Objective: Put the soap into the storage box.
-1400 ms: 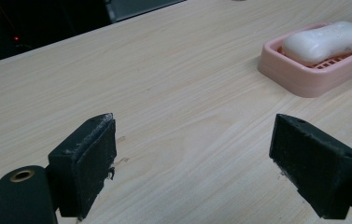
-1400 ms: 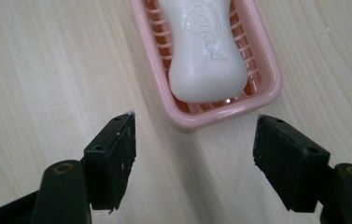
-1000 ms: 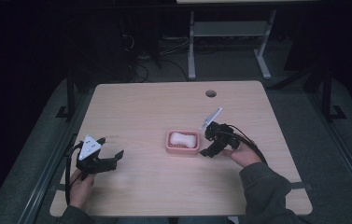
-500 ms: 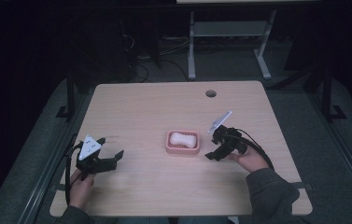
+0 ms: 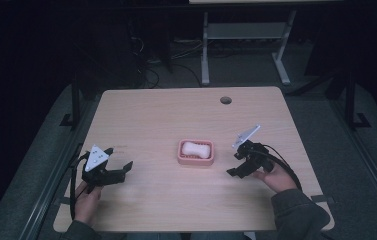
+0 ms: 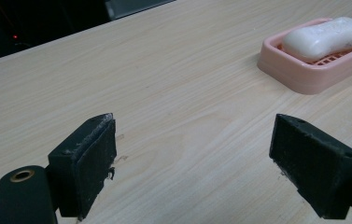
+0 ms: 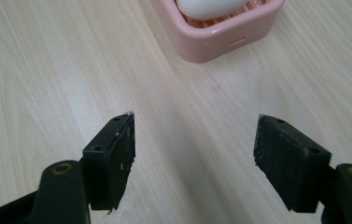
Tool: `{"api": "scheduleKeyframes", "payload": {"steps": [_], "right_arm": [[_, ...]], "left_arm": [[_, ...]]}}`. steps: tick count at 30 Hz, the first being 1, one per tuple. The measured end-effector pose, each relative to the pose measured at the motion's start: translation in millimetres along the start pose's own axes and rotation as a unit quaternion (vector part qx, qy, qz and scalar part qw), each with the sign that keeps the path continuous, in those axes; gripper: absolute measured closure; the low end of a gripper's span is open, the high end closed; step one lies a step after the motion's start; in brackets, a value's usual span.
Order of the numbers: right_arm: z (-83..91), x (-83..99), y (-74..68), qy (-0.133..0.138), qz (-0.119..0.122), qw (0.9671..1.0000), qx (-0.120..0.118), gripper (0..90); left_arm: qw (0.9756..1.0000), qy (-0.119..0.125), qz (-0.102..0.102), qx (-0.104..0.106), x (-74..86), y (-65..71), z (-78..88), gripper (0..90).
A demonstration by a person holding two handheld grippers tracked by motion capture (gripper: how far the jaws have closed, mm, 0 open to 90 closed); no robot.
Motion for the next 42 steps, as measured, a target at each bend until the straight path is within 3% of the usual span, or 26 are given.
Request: {"api": "scheduleKeyframes", "payload": {"steps": [16, 27, 42], "right_arm": [[1.2, 33.3, -1.8, 0.006, -0.033, 0.9994, -0.001, 27.9], [3.4, 51.4, -4.8, 0.018, -0.041, 0.9990, 0.003, 27.6], [8.7, 83.8, -11.4, 0.035, -0.072, 0.9968, 0.008, 27.3]], "left_arm": [[1.0000, -0.003, -0.002, 0.001, 0.4, 0.6, -0.6, 14.2], [1.0000, -0.005, -0.003, 0.001, 0.7, 1.2, -0.8, 14.2], [0.9999, -0.006, -0.007, 0.004, 0.5, 4.7, -2.2, 14.2]]}}
Point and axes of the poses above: each handheld gripper's, and its own axes: z roughly backward along the jaws, x roughly out of its underside, y roughly to its right, the point moved 8 cm from there along -z, roughly forward along the jaws, and after that the axes turned 11 degrees about -y, right-handed, at the moved point
